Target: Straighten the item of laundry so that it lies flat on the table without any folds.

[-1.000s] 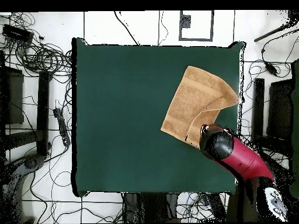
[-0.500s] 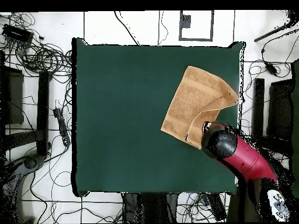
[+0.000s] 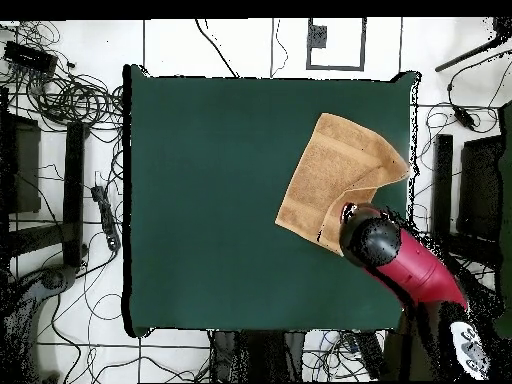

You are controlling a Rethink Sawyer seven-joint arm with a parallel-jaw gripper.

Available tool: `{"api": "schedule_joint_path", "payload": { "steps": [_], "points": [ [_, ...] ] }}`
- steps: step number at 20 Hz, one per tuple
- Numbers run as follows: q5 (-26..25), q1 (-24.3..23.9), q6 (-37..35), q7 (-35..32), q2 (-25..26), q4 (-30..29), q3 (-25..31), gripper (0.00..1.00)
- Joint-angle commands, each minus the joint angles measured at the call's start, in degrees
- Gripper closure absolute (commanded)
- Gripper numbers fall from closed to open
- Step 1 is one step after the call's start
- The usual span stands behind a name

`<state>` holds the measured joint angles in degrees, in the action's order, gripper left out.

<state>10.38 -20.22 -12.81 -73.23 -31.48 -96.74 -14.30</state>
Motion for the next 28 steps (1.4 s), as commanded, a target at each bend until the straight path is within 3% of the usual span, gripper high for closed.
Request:
{"api": "schedule_joint_path", "payload": {
  "steps": [1, 28],
  "points": [
    [4.1, 2.4, 0.9, -17.0, 1.9, -2.7, 6.8, 0.0],
    [9.2, 4.7, 1.5, -17.7, 3.6, -2.4, 7.8, 0.0]
  ]
}}
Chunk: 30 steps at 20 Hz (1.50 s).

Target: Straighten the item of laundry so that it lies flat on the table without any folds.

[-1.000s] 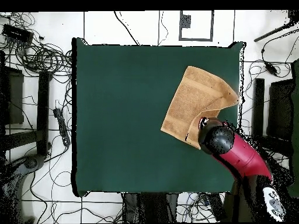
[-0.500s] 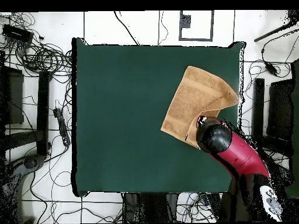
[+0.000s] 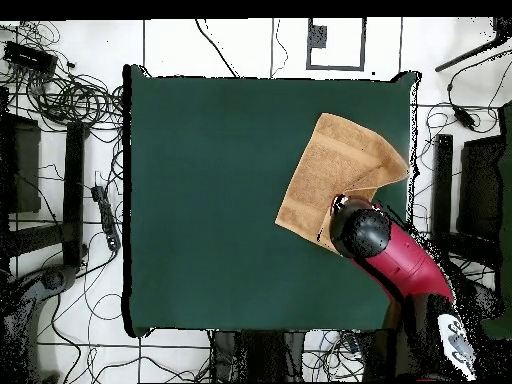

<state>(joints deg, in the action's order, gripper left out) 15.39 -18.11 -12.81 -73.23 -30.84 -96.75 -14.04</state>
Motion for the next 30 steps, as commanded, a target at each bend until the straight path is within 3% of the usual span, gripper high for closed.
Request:
{"api": "schedule_joint_path", "payload": {
  "steps": [1, 22, 24, 27, 28, 29, 30],
  "points": [
    [4.4, 2.7, 1.5, -17.8, 2.9, -2.5, 7.7, 0.0],
    [7.3, 1.7, 1.7, -17.1, 3.4, -2.1, 10.2, 0.0],
    [4.7, -4.1, 4.7, -15.0, -0.7, -8.9, 12.4, 0.0],
    [4.2, -4.8, 4.9, -14.8, -0.8, -9.1, 12.5, 0.0],
    [2.8, -8.2, 5.3, -13.4, -3.2, -11.9, 13.2, 0.0],
    [2.6, -8.9, 5.4, -13.1, -3.4, -12.1, 13.3, 0.0],
    [3.3, -6.3, 5.5, -14.6, -2.3, -11.1, 12.9, 0.0]
  ]
}}
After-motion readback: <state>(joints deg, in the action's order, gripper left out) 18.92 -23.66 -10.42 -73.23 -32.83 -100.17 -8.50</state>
